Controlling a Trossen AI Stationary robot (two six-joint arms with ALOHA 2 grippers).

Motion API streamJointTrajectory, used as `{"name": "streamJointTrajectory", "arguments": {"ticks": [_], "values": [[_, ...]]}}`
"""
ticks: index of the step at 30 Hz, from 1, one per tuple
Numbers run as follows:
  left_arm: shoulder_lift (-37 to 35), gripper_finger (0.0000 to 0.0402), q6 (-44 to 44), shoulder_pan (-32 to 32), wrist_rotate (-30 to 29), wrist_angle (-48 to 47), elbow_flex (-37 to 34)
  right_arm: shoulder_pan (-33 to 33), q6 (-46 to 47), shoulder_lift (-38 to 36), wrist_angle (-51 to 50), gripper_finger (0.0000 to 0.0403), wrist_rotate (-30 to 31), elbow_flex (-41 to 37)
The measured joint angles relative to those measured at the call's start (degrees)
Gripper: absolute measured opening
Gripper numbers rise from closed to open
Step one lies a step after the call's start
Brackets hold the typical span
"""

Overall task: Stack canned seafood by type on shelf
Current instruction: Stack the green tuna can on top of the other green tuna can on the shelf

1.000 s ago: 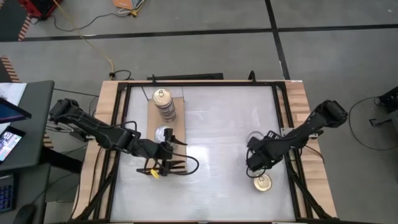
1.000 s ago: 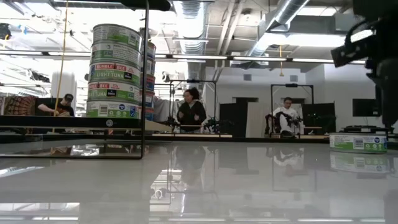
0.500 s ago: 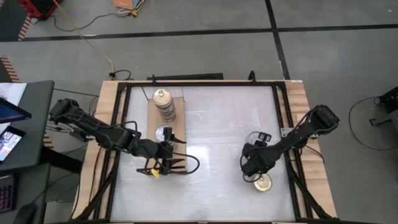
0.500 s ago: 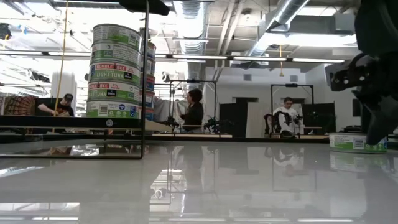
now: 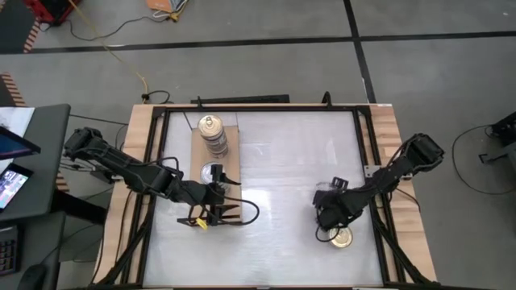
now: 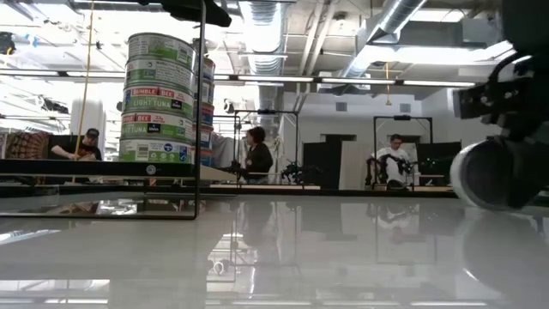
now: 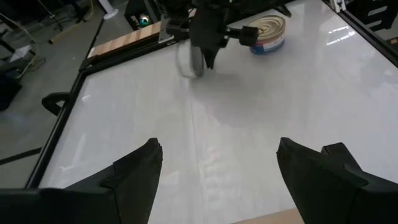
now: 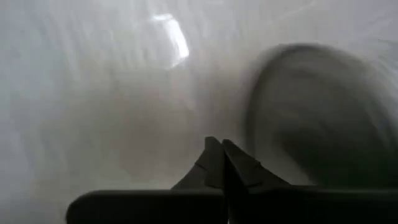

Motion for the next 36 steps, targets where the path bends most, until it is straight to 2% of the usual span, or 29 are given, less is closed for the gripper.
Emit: {"name": "streamJointTrajectory", "arguments": {"ticks": [9,15,18,22,25,31,36], "values": [[0.0,0.0306,-0.6,0.0,0.0,-1.0,0.0,0.3,3.1,-1.5,-1.9,0.0035,0.2,1.5],[0.0,0.0306,-0.9,0.0,0.0,-1.7,0.0,0.5,0.5,-5.7,-8.4,0.0040,-9.3,9.9],[0.0,0.0306,-0.9,0.0,0.0,-1.0,0.0,0.5,-5.1,-7.3,-7.6,0.0058,-10.5,14.2],[0.0,0.0306,-1.7,0.0,0.0,-0.9,0.0,-1.1,-15.6,-6.3,-2.7,0.0105,-9.7,18.2],[0.0,0.0306,-1.7,0.0,0.2,-0.9,0.0,-3.1,-20.3,-3.3,-1.2,0.0159,-9.2,20.3],[0.0,0.0306,-1.5,0.0,0.4,-1.3,0.0,-8.2,-29.3,4.2,-9.0,0.0280,-12.8,24.3],[0.0,0.0306,-1.9,0.0,0.5,-2.6,0.0,-10.8,-35.0,8.5,-16.9,0.0325,-15.4,31.5]]}}
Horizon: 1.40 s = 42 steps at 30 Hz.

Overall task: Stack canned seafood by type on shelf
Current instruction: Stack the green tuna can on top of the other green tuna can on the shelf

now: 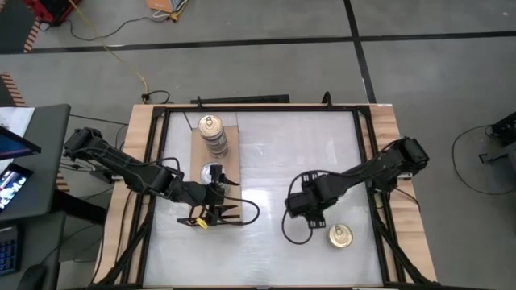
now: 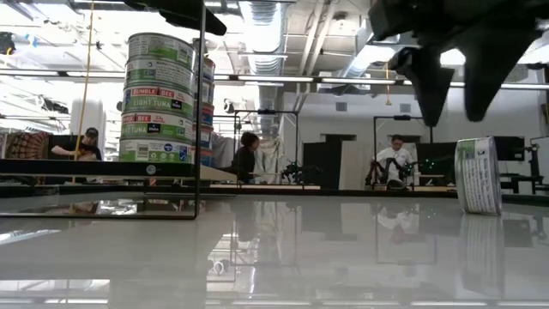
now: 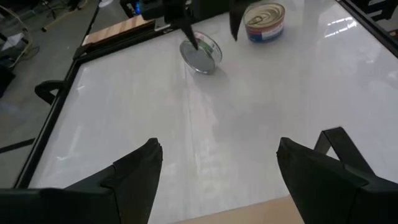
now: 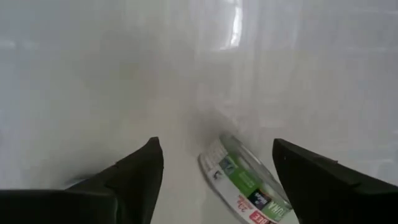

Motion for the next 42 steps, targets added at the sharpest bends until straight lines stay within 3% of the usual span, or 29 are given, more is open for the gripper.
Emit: {"name": "streamJointTrajectory", "arguments": {"ticks": [11,20,28,35,42], "values": [[0.0,0.0306,-2.4,0.0,2.6,-2.5,0.0,-1.5,-10.0,6.8,-14.6,0.0329,0.0,2.6],[0.0,0.0306,-2.4,0.0,2.6,-4.1,0.0,-5.1,-21.8,8.8,-13.6,0.0316,0.0,-0.3],[0.0,0.0306,-2.4,0.0,2.5,-4.9,0.0,-5.4,-26.3,9.3,-12.7,0.0270,0.0,-4.6],[0.0,0.0306,-0.7,0.0,2.6,-4.3,0.0,-5.0,-23.2,9.2,-13.3,0.0155,-0.4,-3.1],[0.0,0.0306,5.6,-0.1,3.5,-1.2,0.0,-7.1,-17.2,3.7,-11.2,0.0156,-1.5,-0.2]]}}
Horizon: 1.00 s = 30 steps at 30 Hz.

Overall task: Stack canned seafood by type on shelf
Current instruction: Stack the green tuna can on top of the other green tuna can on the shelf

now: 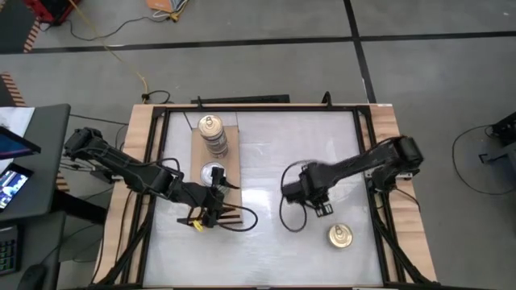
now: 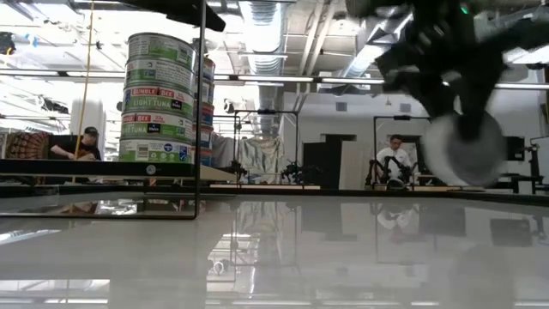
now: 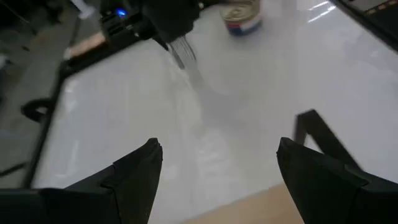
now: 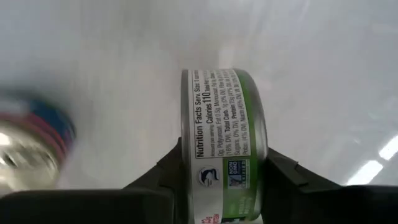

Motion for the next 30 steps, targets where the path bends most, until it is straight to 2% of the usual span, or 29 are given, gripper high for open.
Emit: {"name": "streamJointTrajectory", "arguments": {"ticks": [3,7,10,13,17,20,26,30], "values": [[0.0,0.0306,4.5,-0.7,-3.9,1.3,0.0,-2.6,2.9,-6.5,5.3,0.0156,-0.2,0.1],[0.0,0.0306,17.3,-3.1,-12.4,4.5,0.0,-6.9,4.4,-16.3,17.2,0.0156,-2.9,-0.3],[0.0,0.0306,28.7,-5.0,-17.6,6.2,0.0,-10.8,4.5,-22.3,29.2,0.0156,-7.9,-1.5],[0.0,0.0306,41.6,-6.2,-20.5,7.7,0.0,-14.6,5.0,-25.4,36.3,0.0156,-13.8,-1.9],[0.1,0.0306,59.1,-6.9,-23.4,11.8,0.0,-18.8,8.4,-26.4,42.8,0.0156,-22.5,-1.9],[0.1,0.0306,69.0,-6.9,-25.7,16.7,0.0,-20.7,12.6,-26.1,46.2,0.0156,-29.6,-2.0],[0.9,0.0306,82.5,-6.8,-27.8,24.9,0.0,-20.9,20.0,-22.5,54.4,0.0156,-39.3,-2.0],[2.3,0.0306,88.1,-7.0,-27.0,26.0,0.1,-20.8,21.1,-18.8,54.4,0.0156,-43.7,-0.5]]}}
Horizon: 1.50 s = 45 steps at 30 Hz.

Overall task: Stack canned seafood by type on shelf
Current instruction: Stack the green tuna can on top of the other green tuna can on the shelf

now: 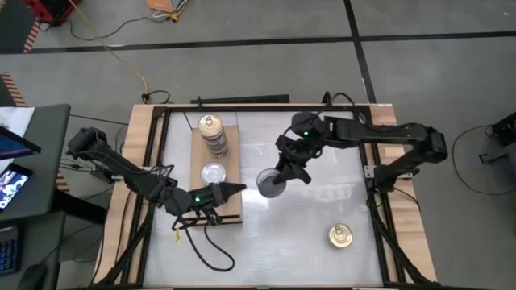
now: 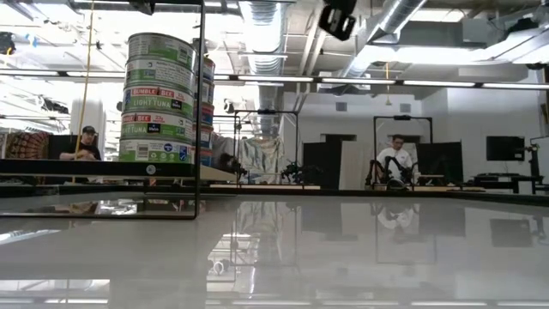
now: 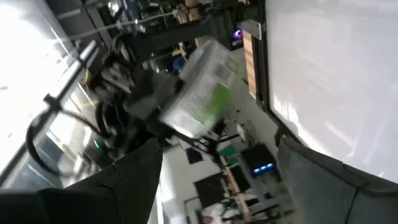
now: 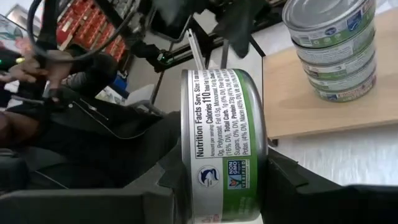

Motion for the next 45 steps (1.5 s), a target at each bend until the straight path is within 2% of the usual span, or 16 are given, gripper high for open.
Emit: {"name": "streamJointTrajectory", "arguments": {"ticks": [8,16,23,27,33,41,45], "values": [[4.5,0.0306,10.9,0.2,0.8,1.1,0.3,-0.1,-0.1,8.1,0.3,0.0158,-5.5,6.7],[8.1,0.0306,17.5,0.3,0.6,12.6,0.2,-0.9,0.4,13.7,-0.9,0.0160,-9.3,11.8],[8.2,0.0303,16.3,1.5,1.0,13.0,0.2,-0.3,0.4,16.1,-0.9,0.0159,-11.8,14.1],[8.2,0.0254,15.7,1.4,2.1,13.1,0.2,-0.5,0.4,16.1,0.0,0.0164,-11.7,14.1],[8.2,0.0131,13.3,1.4,1.6,12.4,0.2,-0.4,3.4,16.1,2.1,0.0176,-11.7,14.1],[7.1,0.0126,6.4,0.1,1.6,11.3,0.3,-1.0,0.5,15.7,2.7,0.0265,-11.2,14.0],[3.8,0.0125,-0.8,-2.3,1.6,6.7,0.2,-3.1,-1.8,12.8,-0.5,0.0287,-11.5,14.1]]}}
